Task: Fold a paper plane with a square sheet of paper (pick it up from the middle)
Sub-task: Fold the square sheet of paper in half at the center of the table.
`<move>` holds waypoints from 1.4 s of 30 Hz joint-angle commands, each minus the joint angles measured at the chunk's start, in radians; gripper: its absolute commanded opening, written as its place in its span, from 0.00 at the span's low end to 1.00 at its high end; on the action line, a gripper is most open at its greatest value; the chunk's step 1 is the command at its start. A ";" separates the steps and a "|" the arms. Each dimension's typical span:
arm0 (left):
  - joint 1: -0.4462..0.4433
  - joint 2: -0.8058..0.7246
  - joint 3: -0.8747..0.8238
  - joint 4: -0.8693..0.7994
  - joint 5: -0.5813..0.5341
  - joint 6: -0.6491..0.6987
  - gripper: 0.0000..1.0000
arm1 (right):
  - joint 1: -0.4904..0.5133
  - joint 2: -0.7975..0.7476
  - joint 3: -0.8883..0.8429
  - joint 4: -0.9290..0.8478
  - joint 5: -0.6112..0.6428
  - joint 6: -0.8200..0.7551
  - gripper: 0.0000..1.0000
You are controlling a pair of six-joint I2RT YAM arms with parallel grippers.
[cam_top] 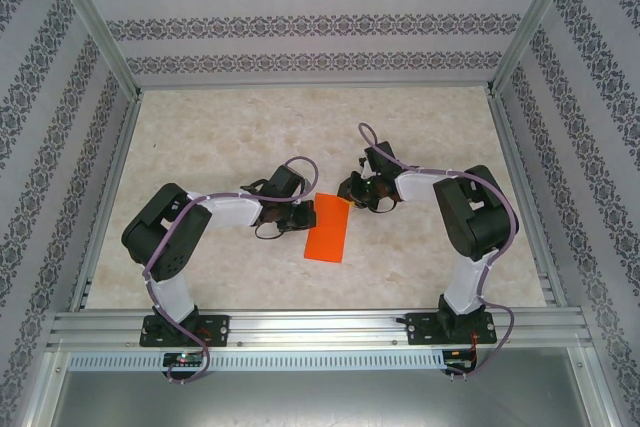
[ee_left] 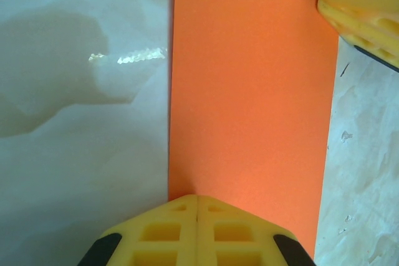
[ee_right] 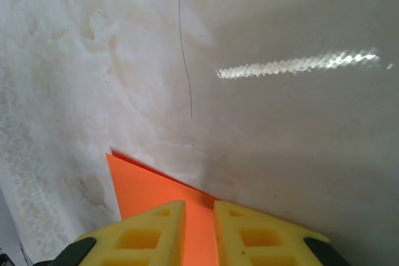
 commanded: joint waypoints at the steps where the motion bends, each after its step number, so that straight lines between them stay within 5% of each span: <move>1: -0.010 0.023 -0.042 -0.134 -0.075 0.025 0.00 | -0.003 -0.029 -0.005 0.011 -0.007 0.006 0.21; 20: -0.010 0.007 -0.041 -0.134 -0.069 0.030 0.00 | -0.020 0.060 -0.056 0.131 -0.012 0.042 0.20; 32: -0.010 0.005 -0.035 -0.141 -0.070 0.029 0.00 | -0.010 -0.110 -0.030 0.054 -0.005 0.027 0.21; 42: -0.011 0.004 -0.035 -0.146 -0.067 0.035 0.00 | 0.000 0.014 -0.010 0.056 0.015 0.018 0.20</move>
